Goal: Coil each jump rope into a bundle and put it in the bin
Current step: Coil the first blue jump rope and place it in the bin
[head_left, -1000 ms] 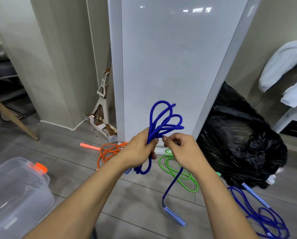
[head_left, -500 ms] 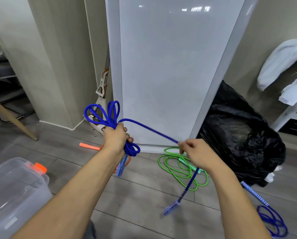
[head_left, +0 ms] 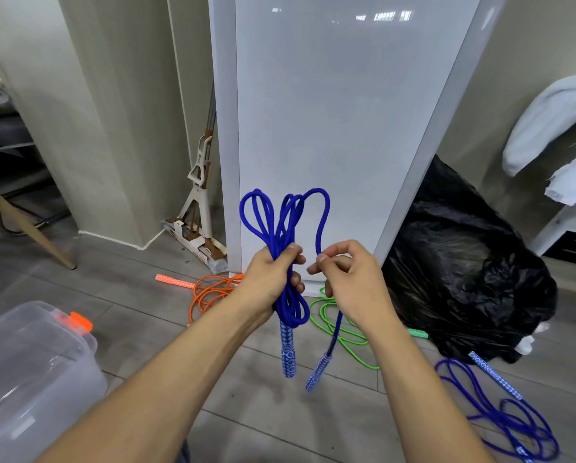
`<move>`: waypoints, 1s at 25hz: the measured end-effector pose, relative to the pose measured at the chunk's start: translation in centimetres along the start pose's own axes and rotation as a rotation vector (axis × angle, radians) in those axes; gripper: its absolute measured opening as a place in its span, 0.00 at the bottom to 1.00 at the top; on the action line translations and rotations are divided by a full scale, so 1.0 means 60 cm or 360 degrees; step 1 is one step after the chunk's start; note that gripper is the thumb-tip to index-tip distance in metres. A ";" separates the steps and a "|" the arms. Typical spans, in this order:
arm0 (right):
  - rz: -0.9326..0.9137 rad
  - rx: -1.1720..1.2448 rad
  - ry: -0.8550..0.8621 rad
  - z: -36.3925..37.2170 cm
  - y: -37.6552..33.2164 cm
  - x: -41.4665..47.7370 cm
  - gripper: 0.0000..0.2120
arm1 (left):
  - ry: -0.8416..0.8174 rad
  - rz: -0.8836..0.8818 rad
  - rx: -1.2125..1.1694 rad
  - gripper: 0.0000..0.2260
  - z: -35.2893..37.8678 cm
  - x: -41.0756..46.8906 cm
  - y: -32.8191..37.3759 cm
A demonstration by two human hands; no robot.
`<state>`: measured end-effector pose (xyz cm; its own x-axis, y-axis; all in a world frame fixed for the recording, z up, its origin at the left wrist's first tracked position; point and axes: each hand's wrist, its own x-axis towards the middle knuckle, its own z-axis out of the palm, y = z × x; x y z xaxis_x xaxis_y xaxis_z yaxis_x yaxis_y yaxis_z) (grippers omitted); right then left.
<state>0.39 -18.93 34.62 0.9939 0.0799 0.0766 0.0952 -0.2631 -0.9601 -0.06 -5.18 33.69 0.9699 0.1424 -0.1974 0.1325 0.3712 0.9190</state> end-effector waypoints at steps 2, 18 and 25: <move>0.0007 -0.0034 -0.0018 0.004 0.001 -0.001 0.01 | -0.0058 0.0007 0.0067 0.09 0.002 -0.005 -0.002; 0.0234 -0.0407 -0.0640 -0.049 0.022 -0.001 0.10 | 0.0342 -0.0033 -0.0050 0.05 -0.056 0.034 0.032; -0.0065 -0.0767 -0.0149 -0.101 0.023 0.009 0.07 | 0.0053 -0.0077 0.0821 0.06 -0.079 0.041 0.020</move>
<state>1.37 -25.06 34.97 0.9815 0.1798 0.0656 0.1711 -0.6711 -0.7213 1.53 -0.01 32.68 0.9543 0.1683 -0.2469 0.2687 -0.1216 0.9555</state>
